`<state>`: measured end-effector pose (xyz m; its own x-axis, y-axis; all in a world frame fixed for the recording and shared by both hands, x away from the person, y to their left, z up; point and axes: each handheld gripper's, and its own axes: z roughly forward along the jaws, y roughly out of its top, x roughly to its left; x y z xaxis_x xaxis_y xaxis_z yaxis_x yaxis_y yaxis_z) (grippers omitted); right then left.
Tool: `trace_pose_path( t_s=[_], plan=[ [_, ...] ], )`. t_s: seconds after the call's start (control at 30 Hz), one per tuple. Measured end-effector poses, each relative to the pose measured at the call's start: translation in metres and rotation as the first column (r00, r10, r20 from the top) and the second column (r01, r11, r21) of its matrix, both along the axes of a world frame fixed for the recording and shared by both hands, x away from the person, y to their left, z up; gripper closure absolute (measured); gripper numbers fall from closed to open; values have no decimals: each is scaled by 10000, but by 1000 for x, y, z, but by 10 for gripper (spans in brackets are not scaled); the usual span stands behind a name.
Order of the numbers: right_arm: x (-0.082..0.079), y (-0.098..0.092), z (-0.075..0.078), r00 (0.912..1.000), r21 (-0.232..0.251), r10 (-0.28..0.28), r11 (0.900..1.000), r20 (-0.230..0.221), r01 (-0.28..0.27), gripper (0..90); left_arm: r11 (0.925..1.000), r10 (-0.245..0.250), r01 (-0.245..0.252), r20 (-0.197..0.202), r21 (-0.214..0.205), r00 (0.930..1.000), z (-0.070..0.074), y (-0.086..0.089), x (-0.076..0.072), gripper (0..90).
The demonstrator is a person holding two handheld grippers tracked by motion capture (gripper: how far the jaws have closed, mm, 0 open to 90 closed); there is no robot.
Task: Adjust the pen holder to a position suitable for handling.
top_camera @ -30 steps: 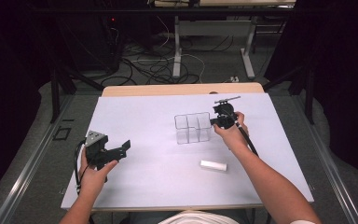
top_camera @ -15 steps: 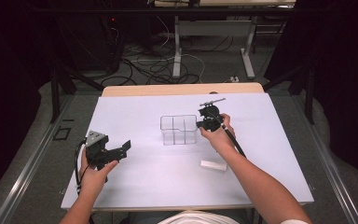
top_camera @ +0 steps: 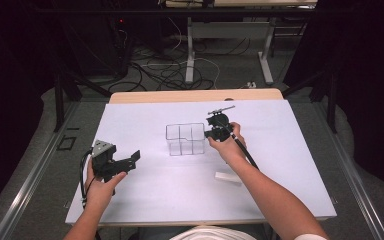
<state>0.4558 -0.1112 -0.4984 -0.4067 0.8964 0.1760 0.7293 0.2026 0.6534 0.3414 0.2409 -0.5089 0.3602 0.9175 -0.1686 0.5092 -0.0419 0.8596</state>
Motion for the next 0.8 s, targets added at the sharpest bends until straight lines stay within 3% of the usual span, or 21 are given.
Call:
trace_pose_path(
  t_s=[0.13, 0.3, 0.4, 0.5, 0.53, 0.57, 0.8],
  plan=[
    [1, -1, 1, 9999, 23, 8, 10000, -102, -8, 900, 10000, -9, 10, 0, 42, 10000, 0, 0, 0, 45],
    [-2, -8, 5, 9997, 104, 138, 9998, 187, -140, 878, 9998, -21, 20, 69, 179, 10000, 0, 0, 0, 74],
    [-7, -20, 10, 9980, 474, 361, 9981, 522, -386, 808, 9997, -1, -1, 83, 244, 10000, -1, 0, 0, 83],
    [-14, -34, 14, 9895, 946, 746, 9917, 1235, -866, 695, 9994, -13, 11, 72, 343, 10000, 0, -1, 0, 89],
    [-14, -34, 14, 9895, 946, 746, 9917, 1235, -866, 695, 9993, -24, 21, 71, 382, 10000, 0, -1, 0, 89],
    [-18, -40, 15, 9831, 875, 1004, 9895, 1531, -1147, 642, 9995, 19, -23, 139, 315, 9999, -1, -3, -1, 91],
    [-34, -52, 16, 9699, 702, 1754, 9794, 1688, -1893, 527, 9981, -105, 85, 314, 617, 9995, 0, -7, -1, 95]
  ],
)
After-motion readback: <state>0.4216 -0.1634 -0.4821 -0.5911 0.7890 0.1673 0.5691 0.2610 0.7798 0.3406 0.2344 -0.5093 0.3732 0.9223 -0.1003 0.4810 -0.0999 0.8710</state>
